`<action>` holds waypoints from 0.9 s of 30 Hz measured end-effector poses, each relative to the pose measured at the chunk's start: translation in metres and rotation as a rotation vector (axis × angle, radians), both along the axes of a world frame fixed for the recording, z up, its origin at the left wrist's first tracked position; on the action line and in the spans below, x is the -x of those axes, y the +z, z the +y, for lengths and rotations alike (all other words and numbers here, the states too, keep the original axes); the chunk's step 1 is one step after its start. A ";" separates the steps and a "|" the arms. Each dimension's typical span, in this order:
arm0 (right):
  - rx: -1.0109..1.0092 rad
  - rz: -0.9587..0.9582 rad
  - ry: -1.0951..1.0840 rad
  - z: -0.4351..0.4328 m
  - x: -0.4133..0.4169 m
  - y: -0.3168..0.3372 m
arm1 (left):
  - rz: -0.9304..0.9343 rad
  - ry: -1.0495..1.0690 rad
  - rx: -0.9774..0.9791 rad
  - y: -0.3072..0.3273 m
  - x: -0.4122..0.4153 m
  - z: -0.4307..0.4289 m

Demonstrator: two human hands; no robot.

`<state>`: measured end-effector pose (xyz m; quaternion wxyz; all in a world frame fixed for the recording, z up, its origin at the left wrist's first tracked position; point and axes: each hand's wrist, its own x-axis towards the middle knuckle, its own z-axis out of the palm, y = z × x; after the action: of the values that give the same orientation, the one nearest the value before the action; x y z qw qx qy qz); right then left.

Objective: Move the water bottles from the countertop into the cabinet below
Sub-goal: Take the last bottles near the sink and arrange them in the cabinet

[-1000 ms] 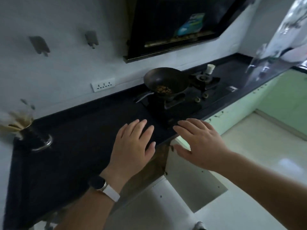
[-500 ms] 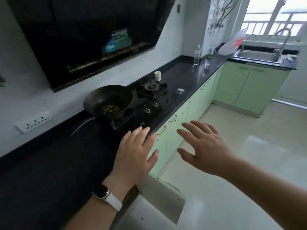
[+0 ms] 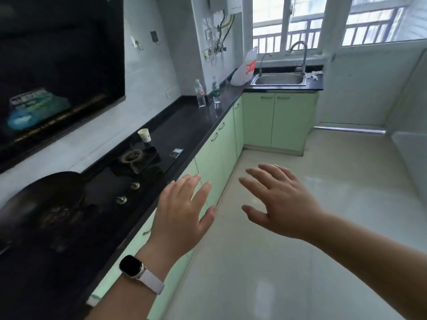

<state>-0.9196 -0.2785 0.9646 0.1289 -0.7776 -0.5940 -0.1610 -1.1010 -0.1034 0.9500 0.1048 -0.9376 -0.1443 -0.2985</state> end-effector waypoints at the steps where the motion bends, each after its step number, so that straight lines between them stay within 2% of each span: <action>1: -0.009 0.003 -0.020 -0.007 -0.011 0.000 | -0.004 -0.030 -0.016 0.000 -0.015 -0.004; 15: -0.055 -0.020 -0.270 -0.059 -0.133 -0.006 | -0.006 -0.292 -0.033 0.000 -0.187 -0.011; 27: 0.015 -0.043 -0.344 0.035 -0.273 -0.027 | -0.015 -0.380 0.064 -0.022 -0.350 0.091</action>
<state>-0.6466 -0.2437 0.9377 0.0809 -0.8650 -0.4560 -0.1931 -0.7511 -0.0129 0.9277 0.0158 -0.9486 0.0253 -0.3151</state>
